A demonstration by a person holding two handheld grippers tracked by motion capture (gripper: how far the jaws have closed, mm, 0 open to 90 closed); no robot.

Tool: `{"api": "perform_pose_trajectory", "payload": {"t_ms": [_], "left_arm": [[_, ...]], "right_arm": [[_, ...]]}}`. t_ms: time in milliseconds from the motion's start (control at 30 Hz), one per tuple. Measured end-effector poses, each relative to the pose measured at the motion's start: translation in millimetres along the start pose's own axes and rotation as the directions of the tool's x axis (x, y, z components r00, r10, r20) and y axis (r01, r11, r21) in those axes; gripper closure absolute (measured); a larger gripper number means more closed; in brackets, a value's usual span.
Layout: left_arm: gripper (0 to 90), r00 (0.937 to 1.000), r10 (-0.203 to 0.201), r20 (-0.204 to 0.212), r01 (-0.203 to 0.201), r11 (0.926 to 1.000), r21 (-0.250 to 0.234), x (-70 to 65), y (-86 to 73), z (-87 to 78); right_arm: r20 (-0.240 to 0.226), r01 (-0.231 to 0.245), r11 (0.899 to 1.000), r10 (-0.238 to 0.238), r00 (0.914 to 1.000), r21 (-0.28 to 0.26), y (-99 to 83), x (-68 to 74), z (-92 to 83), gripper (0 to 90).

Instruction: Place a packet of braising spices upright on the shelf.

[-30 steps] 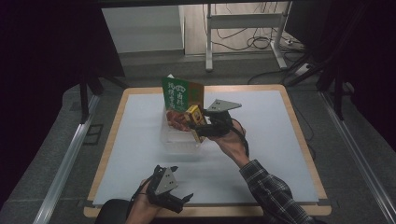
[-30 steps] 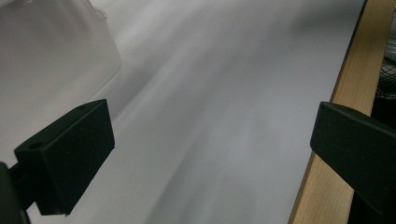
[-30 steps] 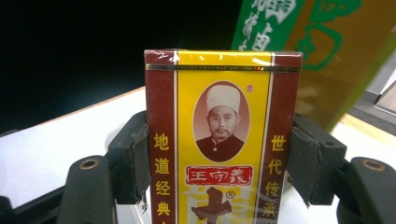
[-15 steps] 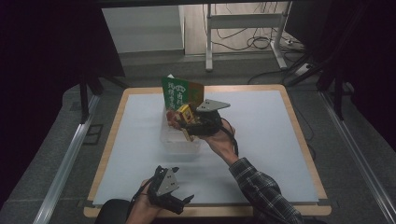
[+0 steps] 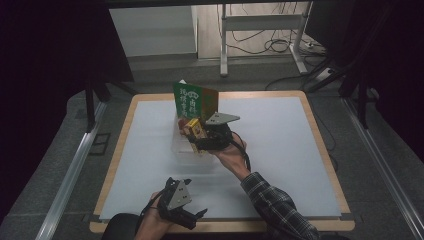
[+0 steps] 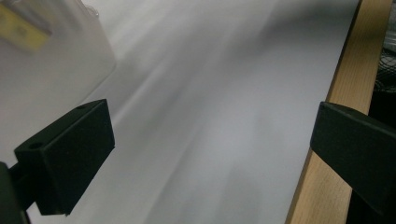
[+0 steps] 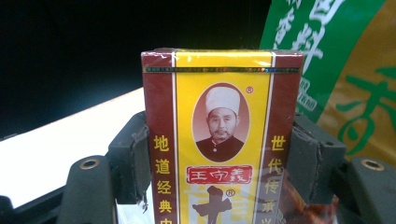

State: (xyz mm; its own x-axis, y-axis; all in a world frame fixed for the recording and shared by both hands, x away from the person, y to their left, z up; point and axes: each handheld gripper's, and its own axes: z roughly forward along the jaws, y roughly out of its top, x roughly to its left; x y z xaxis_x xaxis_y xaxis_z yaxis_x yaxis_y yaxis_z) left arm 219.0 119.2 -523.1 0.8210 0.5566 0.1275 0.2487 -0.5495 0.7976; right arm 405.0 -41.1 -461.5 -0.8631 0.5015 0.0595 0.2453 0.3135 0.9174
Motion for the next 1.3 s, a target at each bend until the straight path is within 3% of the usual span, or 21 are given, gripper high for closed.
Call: {"api": "perform_pose_trajectory", "payload": {"t_ms": [200, 300, 500, 733, 833, 1033, 1300], "left_arm": [[0.0, 1.0, 0.0, -0.001, 0.0, 1.0, 0.001, 0.2, -0.1, 0.0], [0.0, 1.0, -0.002, -0.001, 0.002, 1.0, -0.002, 0.2, 0.0, -0.1], [0.0, 1.0, 0.0, -0.001, 0.0, 1.0, -0.001, 0.9, 0.1, -0.5], [0.0, 1.0, -0.001, 0.0, 0.001, 1.0, -0.003, 0.1, 0.3, 0.0], [0.0, 1.0, -0.003, -0.001, 0.003, 1.0, -0.003, 0.2, 0.2, -0.1], [0.0, 1.0, -0.001, -0.003, 0.001, 1.0, -0.002, 1.0, 0.2, -0.1], [0.0, 1.0, 0.0, 0.0, 0.0, 1.0, 0.002, 0.3, 0.3, 1.1]], "right_arm": [[0.006, 0.007, 1.0, -0.007, 1.0, 0.028, -8.0, 0.2, 0.3, 32.3], [0.015, -0.019, 0.999, 0.018, 0.9997, 0.051, -15.5, -2.2, -1.2, 32.5], [0.023, -0.018, 0.997, 0.016, 0.9996, 0.079, -29.5, -3.1, -3.6, 32.6], [0.015, -0.051, 0.992, 0.05, 0.9987, 0.117, -35.6, -5.8, -2.8, 32.4], [-0.001, -0.081, 0.986, 0.082, 0.9966, 0.143, -34.6, -9.6, -3.4, 31.6], [0.011, -0.058, 0.985, 0.057, 0.9983, 0.16, -30.4, -8.6, -4.4, 28.8], [0.01, -0.047, 0.985, 0.046, 0.9989, 0.168, -23.8, -8.9, -13.2, 18.1]]}}
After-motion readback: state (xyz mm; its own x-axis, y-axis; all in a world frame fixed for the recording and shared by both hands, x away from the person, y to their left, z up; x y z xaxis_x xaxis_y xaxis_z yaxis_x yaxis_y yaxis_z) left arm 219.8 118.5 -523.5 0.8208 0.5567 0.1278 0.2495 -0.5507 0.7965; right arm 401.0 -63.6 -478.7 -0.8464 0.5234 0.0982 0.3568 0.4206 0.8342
